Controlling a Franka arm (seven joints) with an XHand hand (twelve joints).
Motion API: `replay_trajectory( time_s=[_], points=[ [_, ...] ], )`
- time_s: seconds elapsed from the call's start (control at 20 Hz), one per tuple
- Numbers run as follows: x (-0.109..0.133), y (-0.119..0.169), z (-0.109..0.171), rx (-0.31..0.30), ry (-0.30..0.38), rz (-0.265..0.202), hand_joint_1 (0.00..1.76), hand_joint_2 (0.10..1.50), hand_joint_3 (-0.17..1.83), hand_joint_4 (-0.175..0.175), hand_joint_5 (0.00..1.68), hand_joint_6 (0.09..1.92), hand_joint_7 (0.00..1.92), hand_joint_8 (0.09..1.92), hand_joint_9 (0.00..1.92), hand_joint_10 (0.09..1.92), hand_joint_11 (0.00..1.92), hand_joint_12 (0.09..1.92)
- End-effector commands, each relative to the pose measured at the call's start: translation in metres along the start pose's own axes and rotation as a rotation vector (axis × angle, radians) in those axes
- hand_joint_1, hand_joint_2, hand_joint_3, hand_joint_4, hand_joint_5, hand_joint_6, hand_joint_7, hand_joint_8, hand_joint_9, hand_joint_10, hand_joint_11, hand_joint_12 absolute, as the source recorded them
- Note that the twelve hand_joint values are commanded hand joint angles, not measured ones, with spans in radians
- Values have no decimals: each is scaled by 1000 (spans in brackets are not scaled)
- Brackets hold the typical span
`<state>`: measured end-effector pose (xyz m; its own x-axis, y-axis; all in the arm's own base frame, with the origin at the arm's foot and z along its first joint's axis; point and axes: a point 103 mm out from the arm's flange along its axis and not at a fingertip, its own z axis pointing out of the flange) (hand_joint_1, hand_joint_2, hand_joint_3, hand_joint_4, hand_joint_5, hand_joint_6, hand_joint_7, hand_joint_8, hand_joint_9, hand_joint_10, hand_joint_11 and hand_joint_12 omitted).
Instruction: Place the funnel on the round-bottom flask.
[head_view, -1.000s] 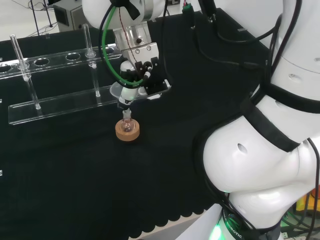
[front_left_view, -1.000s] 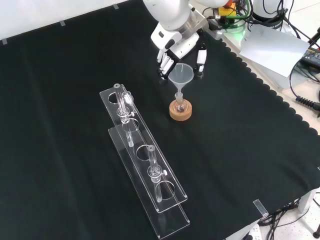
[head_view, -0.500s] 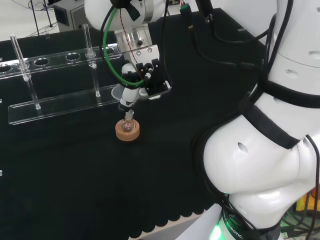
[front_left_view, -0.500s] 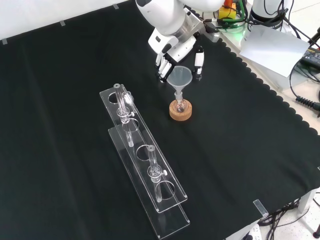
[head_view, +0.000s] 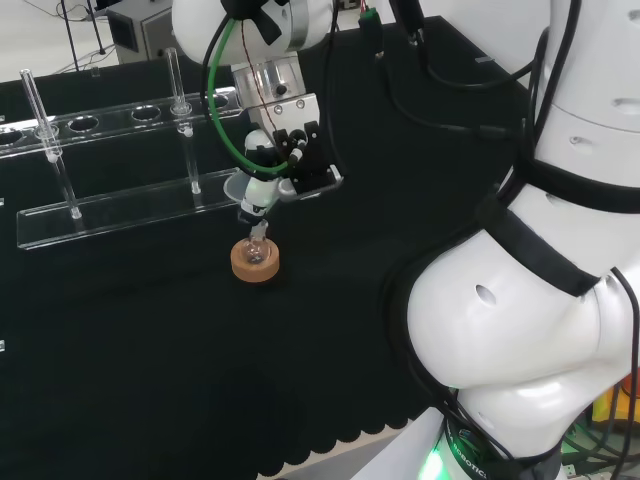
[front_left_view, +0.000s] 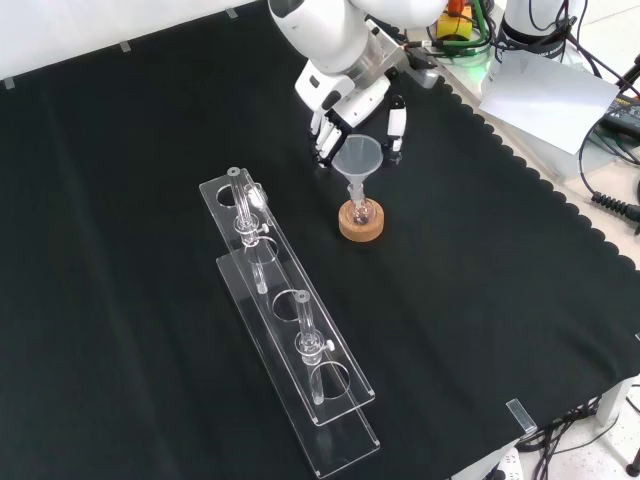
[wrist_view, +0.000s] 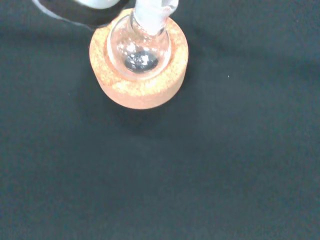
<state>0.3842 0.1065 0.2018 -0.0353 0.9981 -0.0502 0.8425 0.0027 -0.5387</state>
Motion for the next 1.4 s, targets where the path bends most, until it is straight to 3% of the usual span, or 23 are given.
replay_trajectory(
  time_s=[0.05,0.7,0.8,1.4],
  points=[
    [-2,3,4,3,-8,-21,901,1128,-175,-48,681,842,626,737,994,603,613,1222],
    [5,3,2,6,-17,-29,897,1131,-175,-48,678,844,623,739,993,606,612,1223],
    [3,2,5,-11,10,9,897,1131,-175,-49,677,845,623,740,992,606,612,1223],
    [10,3,4,12,-22,-28,895,1132,-175,-49,675,847,620,742,991,608,610,1224]
  ],
)
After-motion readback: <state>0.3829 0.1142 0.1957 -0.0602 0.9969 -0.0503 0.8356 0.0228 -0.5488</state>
